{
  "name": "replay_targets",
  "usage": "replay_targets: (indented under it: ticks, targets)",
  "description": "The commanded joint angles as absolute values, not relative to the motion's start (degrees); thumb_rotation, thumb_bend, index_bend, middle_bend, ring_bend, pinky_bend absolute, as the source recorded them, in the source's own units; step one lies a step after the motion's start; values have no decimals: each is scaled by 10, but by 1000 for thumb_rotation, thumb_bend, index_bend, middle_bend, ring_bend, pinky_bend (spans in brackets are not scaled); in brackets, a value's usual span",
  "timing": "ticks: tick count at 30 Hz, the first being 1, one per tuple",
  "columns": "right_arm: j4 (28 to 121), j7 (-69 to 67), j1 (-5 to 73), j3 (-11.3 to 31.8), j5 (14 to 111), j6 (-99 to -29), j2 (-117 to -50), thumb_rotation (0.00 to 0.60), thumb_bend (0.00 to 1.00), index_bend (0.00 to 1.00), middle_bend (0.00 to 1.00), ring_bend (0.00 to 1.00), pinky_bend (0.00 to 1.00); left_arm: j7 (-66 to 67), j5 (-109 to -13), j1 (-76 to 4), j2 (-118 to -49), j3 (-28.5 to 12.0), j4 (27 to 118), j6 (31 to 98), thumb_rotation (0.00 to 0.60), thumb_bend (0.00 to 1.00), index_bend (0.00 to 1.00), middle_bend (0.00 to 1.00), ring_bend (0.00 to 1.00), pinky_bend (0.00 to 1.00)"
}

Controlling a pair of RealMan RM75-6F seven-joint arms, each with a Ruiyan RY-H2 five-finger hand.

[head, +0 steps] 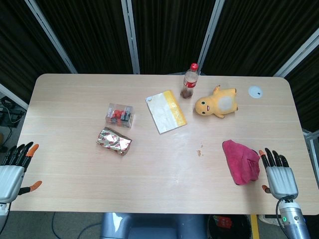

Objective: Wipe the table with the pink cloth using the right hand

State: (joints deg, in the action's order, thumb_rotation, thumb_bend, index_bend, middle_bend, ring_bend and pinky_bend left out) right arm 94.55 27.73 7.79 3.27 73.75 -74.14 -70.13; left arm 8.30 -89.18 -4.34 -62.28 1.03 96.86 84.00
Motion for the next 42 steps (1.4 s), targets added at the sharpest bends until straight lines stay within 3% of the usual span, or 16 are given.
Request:
replay_targets:
  ticks: [1,16,36,42]
  targets:
    - [926,285,79,38,717,-741,-729,600,0,0,0,0,117,82,-891,-44,-623,10,969,839,600,0,0,0,0,0]
    - [823,251,100,49,688,-711,-819,600,0,0,0,0,118,80,-886,-45,-623,10,970,834,600,0,0,0,0,0]
    - [758,251,162,88,648,-649,-871,600,0,1,0,0,117,79,-866,-52,-622,8,978,813,600,0,0,0,0,0]
    - [752,282,187,99,609,-617,-880,600,0,59,0,0,118,76,-858,-55,-620,8,981,802,600,0,0,0,0,0]
